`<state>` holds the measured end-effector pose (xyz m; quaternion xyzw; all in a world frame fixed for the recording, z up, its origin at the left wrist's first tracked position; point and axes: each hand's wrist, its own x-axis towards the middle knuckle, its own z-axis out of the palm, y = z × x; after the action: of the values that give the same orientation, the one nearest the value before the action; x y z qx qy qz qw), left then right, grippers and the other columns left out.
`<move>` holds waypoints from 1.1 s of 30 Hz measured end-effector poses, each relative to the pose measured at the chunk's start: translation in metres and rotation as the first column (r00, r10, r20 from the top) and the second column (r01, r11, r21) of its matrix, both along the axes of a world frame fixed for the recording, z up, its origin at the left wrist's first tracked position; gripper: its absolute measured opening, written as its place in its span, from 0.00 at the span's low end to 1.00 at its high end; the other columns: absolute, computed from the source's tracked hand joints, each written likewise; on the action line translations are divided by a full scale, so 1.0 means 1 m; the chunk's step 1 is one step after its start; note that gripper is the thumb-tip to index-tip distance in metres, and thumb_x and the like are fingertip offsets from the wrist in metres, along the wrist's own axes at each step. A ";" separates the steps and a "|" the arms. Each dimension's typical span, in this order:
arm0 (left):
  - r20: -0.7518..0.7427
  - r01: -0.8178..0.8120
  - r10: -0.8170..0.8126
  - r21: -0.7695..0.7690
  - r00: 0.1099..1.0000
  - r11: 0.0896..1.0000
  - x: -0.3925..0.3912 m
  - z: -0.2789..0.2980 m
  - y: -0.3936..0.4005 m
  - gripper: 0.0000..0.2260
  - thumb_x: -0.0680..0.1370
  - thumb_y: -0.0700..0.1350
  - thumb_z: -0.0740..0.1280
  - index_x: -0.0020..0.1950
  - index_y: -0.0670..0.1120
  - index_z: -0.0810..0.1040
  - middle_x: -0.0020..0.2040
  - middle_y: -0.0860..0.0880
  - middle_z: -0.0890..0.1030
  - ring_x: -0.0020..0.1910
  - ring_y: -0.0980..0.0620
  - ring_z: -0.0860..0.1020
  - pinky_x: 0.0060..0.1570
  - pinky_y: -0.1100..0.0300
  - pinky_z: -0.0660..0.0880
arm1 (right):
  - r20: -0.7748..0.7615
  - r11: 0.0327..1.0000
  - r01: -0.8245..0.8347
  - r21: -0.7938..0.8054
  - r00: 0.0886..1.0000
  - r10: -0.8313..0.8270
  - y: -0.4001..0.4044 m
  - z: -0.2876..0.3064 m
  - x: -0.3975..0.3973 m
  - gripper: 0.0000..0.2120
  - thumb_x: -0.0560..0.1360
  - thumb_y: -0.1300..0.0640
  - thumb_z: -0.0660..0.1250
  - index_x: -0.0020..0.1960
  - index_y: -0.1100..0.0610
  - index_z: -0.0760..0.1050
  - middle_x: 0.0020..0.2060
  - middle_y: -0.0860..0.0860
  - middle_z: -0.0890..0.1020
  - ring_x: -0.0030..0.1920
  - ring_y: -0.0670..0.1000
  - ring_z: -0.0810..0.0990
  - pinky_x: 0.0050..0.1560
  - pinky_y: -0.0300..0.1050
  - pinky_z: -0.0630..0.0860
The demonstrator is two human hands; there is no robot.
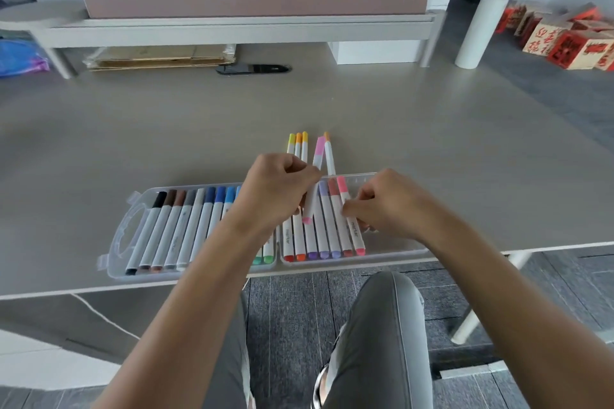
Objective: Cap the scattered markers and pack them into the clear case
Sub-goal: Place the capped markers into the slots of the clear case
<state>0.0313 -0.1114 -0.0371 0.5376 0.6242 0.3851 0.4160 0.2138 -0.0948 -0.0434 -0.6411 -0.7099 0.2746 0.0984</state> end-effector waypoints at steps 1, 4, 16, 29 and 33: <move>0.005 0.000 0.000 0.006 1.000 1.000 -0.002 0.000 -0.005 0.09 0.78 0.40 0.66 0.45 0.36 0.82 0.30 0.43 0.80 0.30 0.50 0.75 0.32 0.60 0.74 | 0.007 1.000 -0.001 -0.003 1.000 0.001 0.001 0.000 -0.001 0.15 0.74 0.48 0.71 0.33 0.55 0.84 0.31 0.49 0.86 0.39 0.53 0.87 0.50 0.55 0.84; 0.021 0.004 -0.004 0.012 1.000 1.000 -0.007 -0.001 -0.017 0.07 0.78 0.39 0.65 0.45 0.39 0.82 0.30 0.44 0.81 0.29 0.55 0.76 0.32 0.62 0.76 | -0.007 1.000 -0.009 -0.004 1.000 0.009 0.002 -0.001 0.000 0.17 0.75 0.48 0.72 0.32 0.56 0.84 0.30 0.49 0.86 0.38 0.54 0.87 0.51 0.56 0.84; 0.020 -0.016 0.015 0.045 1.000 0.999 -0.006 -0.017 -0.028 0.04 0.78 0.42 0.68 0.52 0.48 0.81 0.37 0.45 0.84 0.32 0.51 0.79 0.40 0.45 0.81 | -0.089 0.997 -0.044 0.064 0.995 0.049 0.001 -0.009 0.009 0.14 0.78 0.49 0.74 0.37 0.56 0.85 0.31 0.47 0.86 0.35 0.47 0.86 0.51 0.54 0.84; -0.316 0.124 -0.073 0.145 0.946 0.982 0.035 -0.014 -0.032 0.13 0.80 0.41 0.65 0.64 0.50 0.76 0.32 0.51 0.81 0.23 0.63 0.76 0.25 0.69 0.67 | -0.298 0.953 0.129 0.275 0.954 -0.043 0.001 -0.019 0.041 0.14 0.76 0.48 0.75 0.38 0.57 0.83 0.32 0.55 0.85 0.25 0.44 0.74 0.33 0.40 0.71; -0.464 0.123 -0.051 0.125 0.884 0.985 0.057 -0.018 -0.024 0.13 0.79 0.45 0.64 0.64 0.50 0.74 0.33 0.53 0.81 0.30 0.60 0.79 0.36 0.58 0.76 | -0.317 0.955 0.151 0.257 0.946 -0.065 -0.003 -0.022 0.053 0.14 0.77 0.50 0.74 0.39 0.58 0.82 0.30 0.52 0.84 0.22 0.39 0.73 0.30 0.36 0.69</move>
<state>0.0886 -0.1350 -0.0554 0.6707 0.6491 0.2742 0.2317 0.2672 -0.0982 -0.0656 -0.6090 -0.6811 0.2621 0.3108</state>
